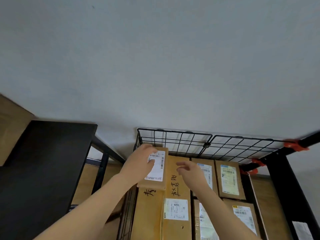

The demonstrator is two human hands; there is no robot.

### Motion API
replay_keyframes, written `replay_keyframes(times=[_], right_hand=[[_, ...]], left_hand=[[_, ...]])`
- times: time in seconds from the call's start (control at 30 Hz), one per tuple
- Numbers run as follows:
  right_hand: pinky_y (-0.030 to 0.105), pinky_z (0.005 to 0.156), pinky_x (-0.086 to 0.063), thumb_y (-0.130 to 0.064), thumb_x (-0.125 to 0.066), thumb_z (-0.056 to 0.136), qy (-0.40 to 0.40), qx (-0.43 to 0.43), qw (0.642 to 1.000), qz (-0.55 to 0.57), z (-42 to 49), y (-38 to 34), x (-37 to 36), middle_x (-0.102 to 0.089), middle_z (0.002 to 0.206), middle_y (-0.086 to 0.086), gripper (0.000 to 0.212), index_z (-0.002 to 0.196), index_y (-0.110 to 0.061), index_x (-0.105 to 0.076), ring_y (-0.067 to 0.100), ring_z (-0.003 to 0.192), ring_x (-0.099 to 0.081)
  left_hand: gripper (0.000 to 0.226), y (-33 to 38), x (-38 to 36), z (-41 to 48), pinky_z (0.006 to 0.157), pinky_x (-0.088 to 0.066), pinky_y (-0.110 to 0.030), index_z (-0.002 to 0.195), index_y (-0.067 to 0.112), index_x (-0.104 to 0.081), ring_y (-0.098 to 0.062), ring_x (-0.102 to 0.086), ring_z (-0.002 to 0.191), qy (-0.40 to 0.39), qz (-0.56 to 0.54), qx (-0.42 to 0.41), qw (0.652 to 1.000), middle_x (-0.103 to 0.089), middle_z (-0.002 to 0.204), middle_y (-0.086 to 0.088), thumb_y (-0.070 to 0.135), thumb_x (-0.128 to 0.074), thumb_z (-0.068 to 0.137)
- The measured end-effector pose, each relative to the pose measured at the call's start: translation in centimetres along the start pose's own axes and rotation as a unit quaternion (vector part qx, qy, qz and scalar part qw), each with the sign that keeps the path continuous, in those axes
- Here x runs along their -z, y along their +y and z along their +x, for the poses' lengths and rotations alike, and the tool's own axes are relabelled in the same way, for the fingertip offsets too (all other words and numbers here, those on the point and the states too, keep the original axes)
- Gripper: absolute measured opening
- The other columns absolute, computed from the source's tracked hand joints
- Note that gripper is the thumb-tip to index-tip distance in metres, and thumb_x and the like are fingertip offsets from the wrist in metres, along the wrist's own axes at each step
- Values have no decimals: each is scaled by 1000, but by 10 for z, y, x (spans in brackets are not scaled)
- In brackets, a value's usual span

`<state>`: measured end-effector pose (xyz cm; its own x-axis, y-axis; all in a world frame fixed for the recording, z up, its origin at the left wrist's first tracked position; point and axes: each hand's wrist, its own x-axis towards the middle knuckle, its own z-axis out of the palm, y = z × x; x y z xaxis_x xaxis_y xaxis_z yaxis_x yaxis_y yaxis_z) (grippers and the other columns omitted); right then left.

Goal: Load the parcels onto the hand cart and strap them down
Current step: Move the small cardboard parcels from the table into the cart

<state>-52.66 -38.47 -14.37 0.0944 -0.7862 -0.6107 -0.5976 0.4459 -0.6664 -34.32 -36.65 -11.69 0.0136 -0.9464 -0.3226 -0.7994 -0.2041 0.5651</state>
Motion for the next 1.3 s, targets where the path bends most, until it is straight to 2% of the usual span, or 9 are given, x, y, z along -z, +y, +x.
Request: replay_keyframes(times=[0.1,0.17,0.3,0.4,0.5,0.8,0.93,1.03,1.3], right_hand=[[13,49,-41,-15,-48,93,14,64,998,-10,-21,-33,3,-65,106,-6,26,113,-27,-61,8,69,-58],[16,53,-43,-15,-49,93,17,98,995,-9,-35,-54,0,-66,102,-9,24,111,-26,-61,15,80,-64],[14,59,-44,-14,-51,92,10,164,986,-22,-58,-92,-16,-67,102,-8,24,107,-28,-63,7,83,-61],[15,58,-47,-11,-51,90,1,195,981,-20,-75,-122,-35,-69,98,-5,25,103,-26,-66,12,82,-63],[24,71,-54,-10,-52,88,-9,223,975,-14,-90,-153,-62,-70,96,-2,24,98,-25,-67,16,84,-65],[7,59,-39,-8,-51,88,-48,293,953,-54,-129,-247,-169,-68,92,-4,23,93,-26,-66,8,80,-60],[11,64,-42,-10,-50,89,-73,308,945,-81,-140,-279,-226,-67,99,-5,25,99,-25,-67,10,89,-61],[16,80,-45,-10,-49,89,-85,317,940,-97,-145,-299,-269,-67,110,-4,28,105,-22,-68,10,99,-60],[22,92,-42,-7,-46,87,-92,351,910,-199,-147,-341,-367,-53,133,0,43,123,-26,-59,16,120,-50]], left_hand=[[34,11,31,-19,97,-35,-19,128,24,-53,-6,-45,119,34,-12,-19,999,-42,139,9,22,-51,95],[35,9,48,-34,97,-29,-15,130,25,-51,-5,-43,123,59,-12,-25,998,-42,139,9,21,-51,95],[35,-6,85,-65,99,-27,-14,129,27,-51,-5,-42,126,117,-21,-16,993,-41,139,12,18,-51,95],[34,-25,117,-88,97,-31,-14,127,29,-52,-4,-45,120,154,-27,-10,988,-43,137,14,20,-52,95],[35,-47,149,-112,99,-33,-17,128,29,-52,-3,-45,120,187,-35,-6,982,-45,135,15,21,-53,94],[32,-141,238,-177,96,-31,-14,125,27,-54,-1,-46,117,278,-52,29,959,-47,128,16,21,-53,94],[34,-192,267,-199,95,-33,-17,126,27,-53,-3,-45,119,298,-75,69,949,-47,131,14,19,-53,94],[36,-233,285,-215,102,-36,-25,127,30,-53,-6,-45,124,306,-77,102,943,-47,135,13,21,-55,93],[37,-330,321,-234,93,-37,-19,128,26,-52,-7,-47,118,295,-95,142,940,-47,133,5,19,-57,91]])
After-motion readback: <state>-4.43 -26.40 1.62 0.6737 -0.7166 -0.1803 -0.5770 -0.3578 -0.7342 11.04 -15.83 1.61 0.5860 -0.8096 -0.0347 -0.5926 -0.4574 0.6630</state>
